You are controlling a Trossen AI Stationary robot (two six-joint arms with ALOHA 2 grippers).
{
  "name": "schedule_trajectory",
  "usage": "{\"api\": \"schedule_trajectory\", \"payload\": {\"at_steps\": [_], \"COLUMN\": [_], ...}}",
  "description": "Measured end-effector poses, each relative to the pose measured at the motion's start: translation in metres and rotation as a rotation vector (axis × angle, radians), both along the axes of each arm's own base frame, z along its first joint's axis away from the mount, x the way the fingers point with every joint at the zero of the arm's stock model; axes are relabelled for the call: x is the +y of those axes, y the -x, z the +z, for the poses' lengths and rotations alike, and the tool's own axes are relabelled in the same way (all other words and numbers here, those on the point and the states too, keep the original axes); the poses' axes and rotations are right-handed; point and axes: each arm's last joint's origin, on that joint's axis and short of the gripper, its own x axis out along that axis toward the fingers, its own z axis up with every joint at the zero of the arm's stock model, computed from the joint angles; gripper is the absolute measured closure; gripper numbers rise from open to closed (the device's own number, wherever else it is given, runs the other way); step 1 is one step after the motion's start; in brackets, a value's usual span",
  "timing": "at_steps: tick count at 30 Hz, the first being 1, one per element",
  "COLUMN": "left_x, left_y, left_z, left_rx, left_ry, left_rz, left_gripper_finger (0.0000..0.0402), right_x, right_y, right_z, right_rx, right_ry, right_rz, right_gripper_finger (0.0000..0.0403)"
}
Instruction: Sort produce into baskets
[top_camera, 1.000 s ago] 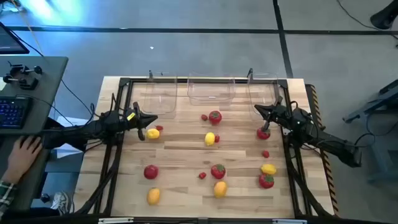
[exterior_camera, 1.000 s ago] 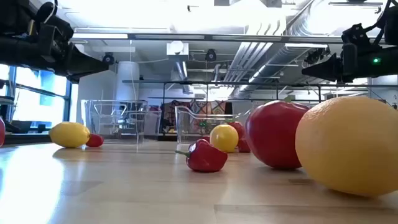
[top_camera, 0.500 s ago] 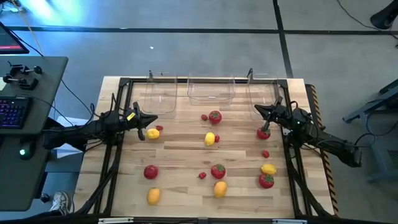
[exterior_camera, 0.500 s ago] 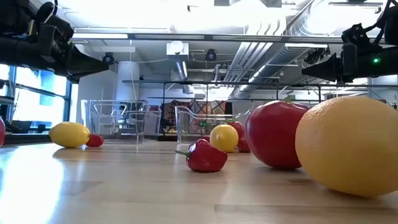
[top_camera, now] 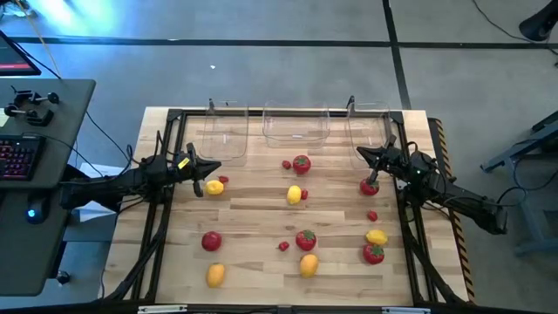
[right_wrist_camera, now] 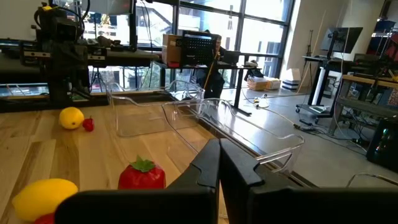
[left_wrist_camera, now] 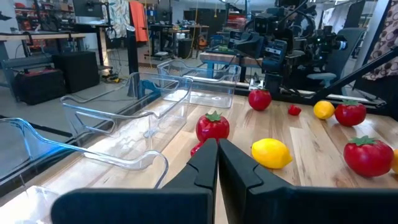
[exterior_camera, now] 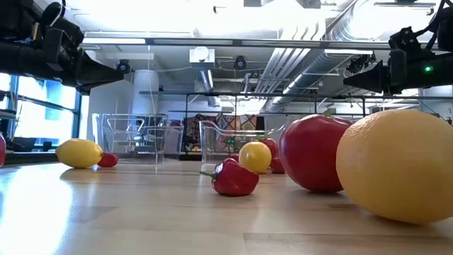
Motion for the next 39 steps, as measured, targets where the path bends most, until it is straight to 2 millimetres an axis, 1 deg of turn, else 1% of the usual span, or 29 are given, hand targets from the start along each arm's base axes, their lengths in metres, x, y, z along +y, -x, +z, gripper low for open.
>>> {"api": "schedule_trajectory", "payload": {"at_steps": [23, 28, 33, 36, 39], "left_x": [0.0, 0.0, 0.0, 0.0, -0.002], "left_y": [0.0, 0.0, 0.0, 0.0, -0.001], "left_z": [0.0, 0.003, 0.004, 0.009, 0.012], "left_rx": [0.0, -0.032, -0.074, -0.126, -0.152], "left_ry": [-0.009, -0.013, 0.09, 0.098, 0.089], "left_rz": [0.0, 0.0, 0.003, 0.0, -0.076], "left_gripper_finger": [0.0401, 0.0401, 0.0401, 0.0401, 0.0401], "right_x": [0.0, 0.0, 0.0, 0.0, 0.0], "right_y": [0.0, 0.0, 0.0, 0.0, 0.0], "right_z": [0.0, 0.0, 0.0, 0.0, 0.0], "right_rx": [0.0, 0.0, 0.0, 0.0, 0.0], "right_ry": [0.0, 0.0, 0.0, 0.0, 0.0], "right_rz": [0.0, 0.0, 0.0, 0.0, 0.0], "right_gripper_finger": [0.0402, 0.0402, 0.0402, 0.0402, 0.0402]}}
